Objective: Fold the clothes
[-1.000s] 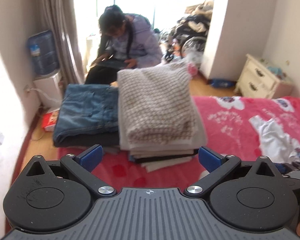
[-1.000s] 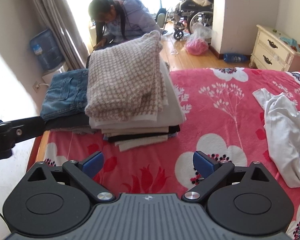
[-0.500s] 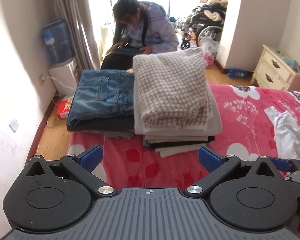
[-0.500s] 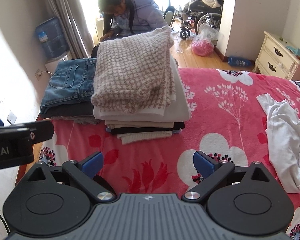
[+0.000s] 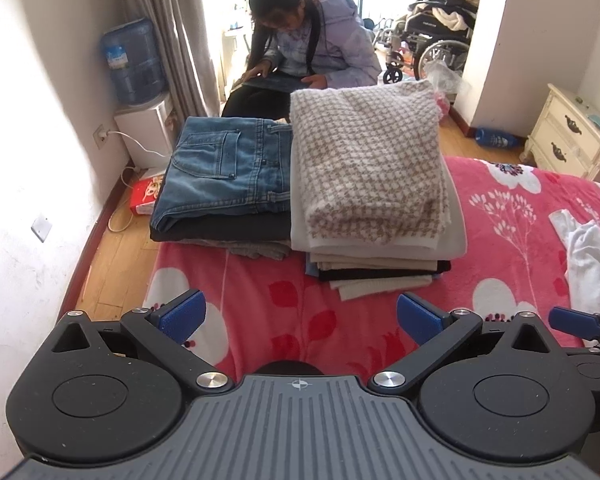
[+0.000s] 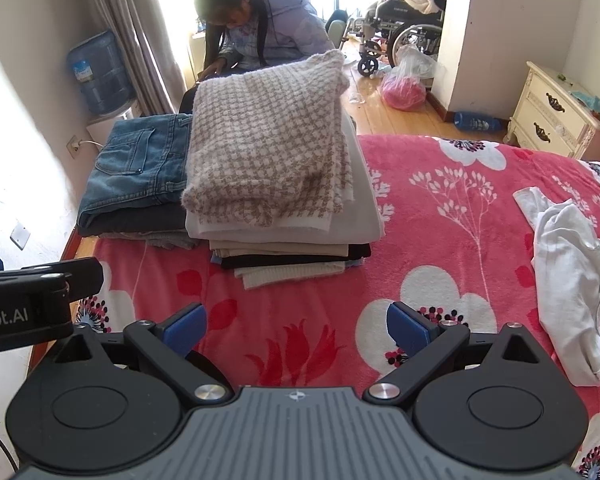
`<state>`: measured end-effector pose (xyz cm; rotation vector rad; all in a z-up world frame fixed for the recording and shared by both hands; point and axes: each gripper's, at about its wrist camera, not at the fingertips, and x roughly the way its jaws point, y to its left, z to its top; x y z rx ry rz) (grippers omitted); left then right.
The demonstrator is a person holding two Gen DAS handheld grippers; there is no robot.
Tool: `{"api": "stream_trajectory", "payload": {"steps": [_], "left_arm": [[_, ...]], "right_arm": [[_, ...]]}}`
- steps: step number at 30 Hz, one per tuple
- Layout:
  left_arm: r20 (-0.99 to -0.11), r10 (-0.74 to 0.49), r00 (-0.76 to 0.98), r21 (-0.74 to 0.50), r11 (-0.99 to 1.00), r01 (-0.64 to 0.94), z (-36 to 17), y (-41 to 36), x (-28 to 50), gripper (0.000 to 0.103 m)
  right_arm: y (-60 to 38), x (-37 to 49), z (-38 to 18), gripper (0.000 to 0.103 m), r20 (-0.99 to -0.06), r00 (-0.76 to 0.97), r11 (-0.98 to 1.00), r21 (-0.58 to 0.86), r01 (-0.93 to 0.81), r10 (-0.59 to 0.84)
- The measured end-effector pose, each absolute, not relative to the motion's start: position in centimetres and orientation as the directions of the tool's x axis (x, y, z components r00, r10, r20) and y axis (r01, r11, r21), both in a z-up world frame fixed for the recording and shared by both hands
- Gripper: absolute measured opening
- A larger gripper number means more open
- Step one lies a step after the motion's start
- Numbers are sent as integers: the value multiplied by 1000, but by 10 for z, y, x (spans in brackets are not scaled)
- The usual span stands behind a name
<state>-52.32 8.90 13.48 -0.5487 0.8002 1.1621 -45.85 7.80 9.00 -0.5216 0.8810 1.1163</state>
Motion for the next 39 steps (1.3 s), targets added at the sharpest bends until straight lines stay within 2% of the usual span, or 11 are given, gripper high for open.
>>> {"api": "stream_trajectory", "payload": {"steps": [39], "left_arm": [[-790, 589, 168, 32, 313, -949, 128, 94, -526, 103]], "right_arm": [[88, -462, 86, 99, -823, 190, 369, 26, -929, 535]]}}
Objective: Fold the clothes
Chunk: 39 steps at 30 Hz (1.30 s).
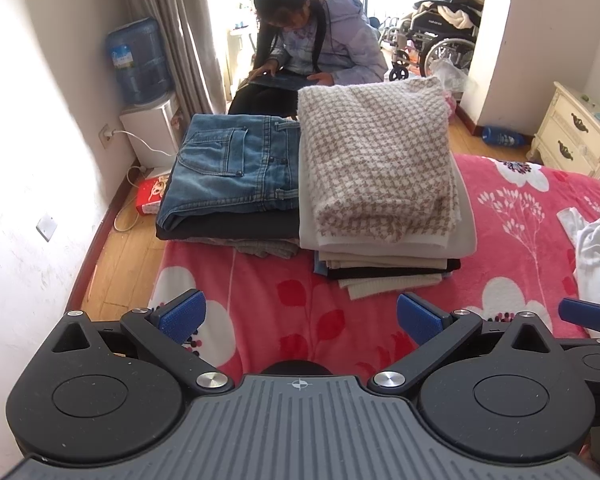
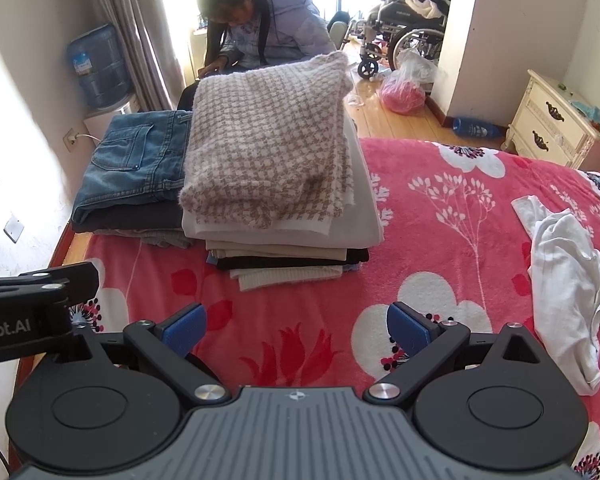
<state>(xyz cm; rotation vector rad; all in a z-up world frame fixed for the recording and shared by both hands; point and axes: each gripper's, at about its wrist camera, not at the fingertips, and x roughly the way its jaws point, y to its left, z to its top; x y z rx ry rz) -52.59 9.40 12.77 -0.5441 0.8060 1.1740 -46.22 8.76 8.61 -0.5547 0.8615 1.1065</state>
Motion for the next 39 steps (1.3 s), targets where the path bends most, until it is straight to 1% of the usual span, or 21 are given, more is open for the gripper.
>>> {"api": "stream_trajectory", "payload": {"steps": [39], "left_arm": [[-778, 609, 157, 64, 324, -944, 126, 96, -522, 103]], "right_arm": [[86, -458, 86, 99, -817, 190, 378, 36, -925, 544]]}}
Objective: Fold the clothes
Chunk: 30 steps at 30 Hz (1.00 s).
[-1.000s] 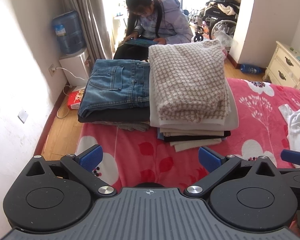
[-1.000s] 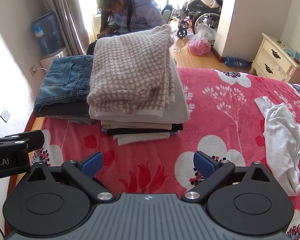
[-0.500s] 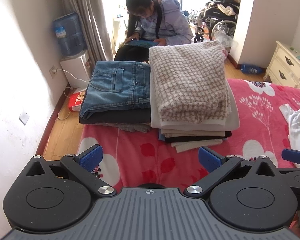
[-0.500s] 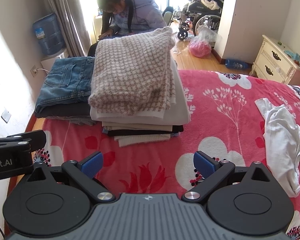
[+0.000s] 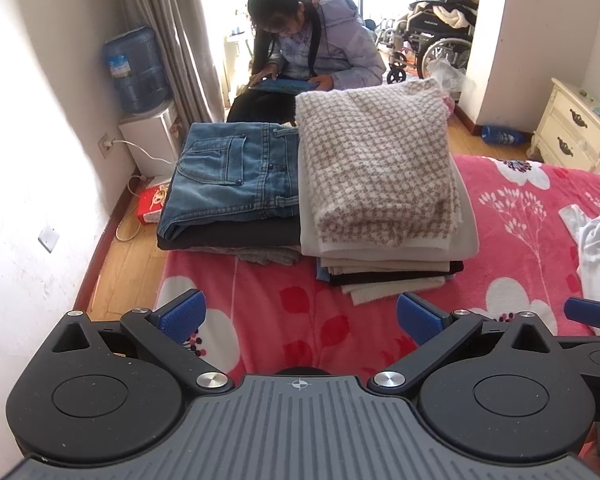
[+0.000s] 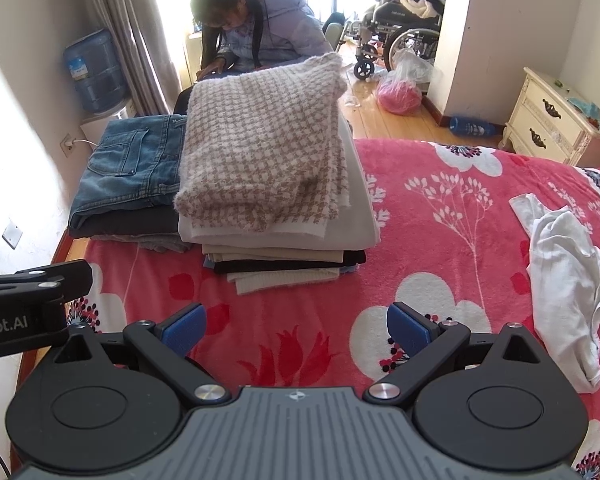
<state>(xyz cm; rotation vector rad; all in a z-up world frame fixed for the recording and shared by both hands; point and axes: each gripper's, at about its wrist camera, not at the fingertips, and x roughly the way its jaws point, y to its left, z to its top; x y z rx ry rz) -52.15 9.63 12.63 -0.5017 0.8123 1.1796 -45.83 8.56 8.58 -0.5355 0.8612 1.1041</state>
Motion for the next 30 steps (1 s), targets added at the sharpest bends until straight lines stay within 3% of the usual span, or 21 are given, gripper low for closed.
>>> {"api": "stream_trajectory", "payload": {"steps": [30], "left_arm": [[-794, 588, 155, 49, 316, -947, 123, 102, -524, 103]], "right_arm": [[93, -466, 84, 99, -823, 207, 365, 1, -931, 530]]}}
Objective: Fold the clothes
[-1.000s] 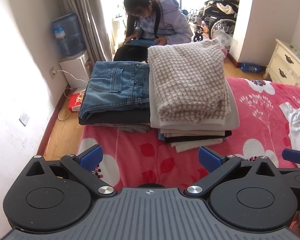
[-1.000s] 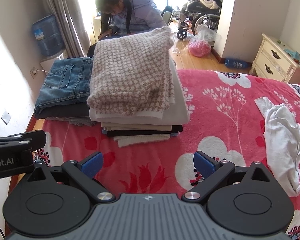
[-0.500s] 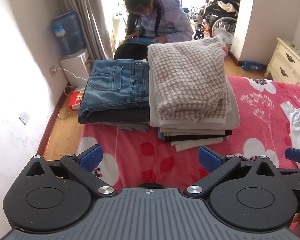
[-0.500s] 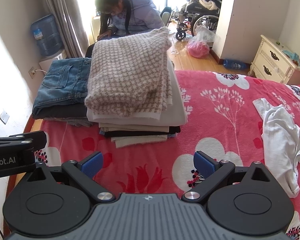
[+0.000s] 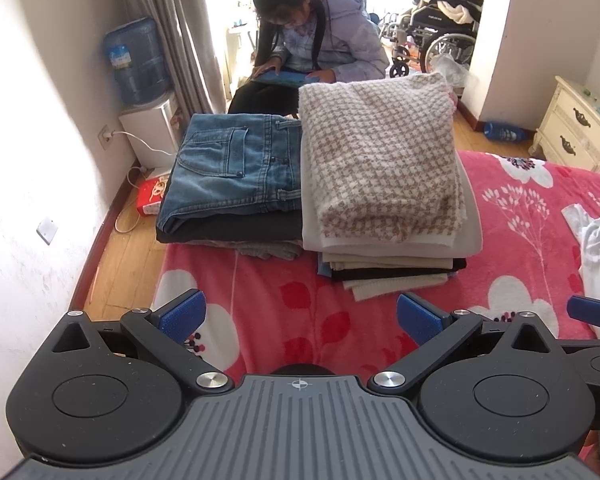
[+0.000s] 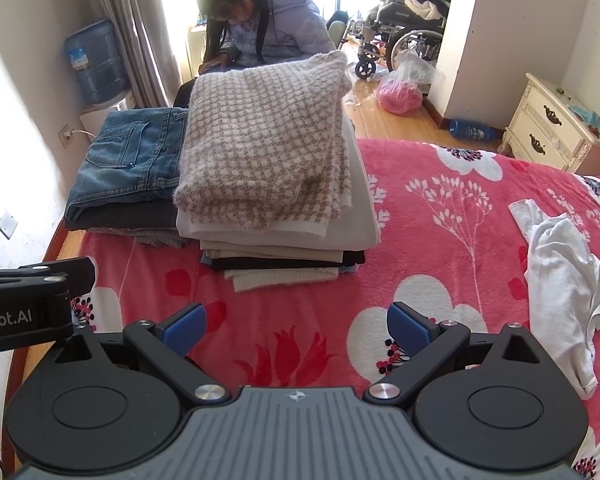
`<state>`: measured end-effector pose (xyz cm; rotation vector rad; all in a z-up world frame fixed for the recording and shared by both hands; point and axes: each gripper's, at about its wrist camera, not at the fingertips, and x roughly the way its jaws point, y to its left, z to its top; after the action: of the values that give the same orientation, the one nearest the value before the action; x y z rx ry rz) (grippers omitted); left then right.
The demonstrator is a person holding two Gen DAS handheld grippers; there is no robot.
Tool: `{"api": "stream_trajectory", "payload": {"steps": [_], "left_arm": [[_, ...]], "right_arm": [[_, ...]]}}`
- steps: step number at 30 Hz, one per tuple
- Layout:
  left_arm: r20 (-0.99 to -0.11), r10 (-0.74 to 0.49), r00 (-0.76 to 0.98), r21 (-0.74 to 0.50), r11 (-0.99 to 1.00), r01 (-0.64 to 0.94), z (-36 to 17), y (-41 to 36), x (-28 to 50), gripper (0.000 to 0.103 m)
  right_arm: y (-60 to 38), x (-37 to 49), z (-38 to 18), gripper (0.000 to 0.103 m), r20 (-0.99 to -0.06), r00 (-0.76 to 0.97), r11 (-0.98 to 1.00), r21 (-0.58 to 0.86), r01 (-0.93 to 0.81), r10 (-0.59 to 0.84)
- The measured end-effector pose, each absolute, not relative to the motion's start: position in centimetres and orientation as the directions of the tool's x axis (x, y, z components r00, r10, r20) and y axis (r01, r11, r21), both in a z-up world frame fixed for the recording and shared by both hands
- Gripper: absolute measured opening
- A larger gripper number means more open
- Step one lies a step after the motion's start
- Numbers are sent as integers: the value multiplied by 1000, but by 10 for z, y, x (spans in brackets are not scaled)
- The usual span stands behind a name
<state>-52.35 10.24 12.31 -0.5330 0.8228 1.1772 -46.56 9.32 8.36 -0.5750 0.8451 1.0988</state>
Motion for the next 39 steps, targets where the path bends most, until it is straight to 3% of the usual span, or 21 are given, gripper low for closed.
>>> {"api": "stream_trajectory", "payload": {"steps": [39], "left_arm": [[-803, 577, 147, 42, 302, -952, 117, 106, -529, 103]], "right_arm": [[99, -470, 80, 99, -832, 203, 355, -8, -935, 517]]}}
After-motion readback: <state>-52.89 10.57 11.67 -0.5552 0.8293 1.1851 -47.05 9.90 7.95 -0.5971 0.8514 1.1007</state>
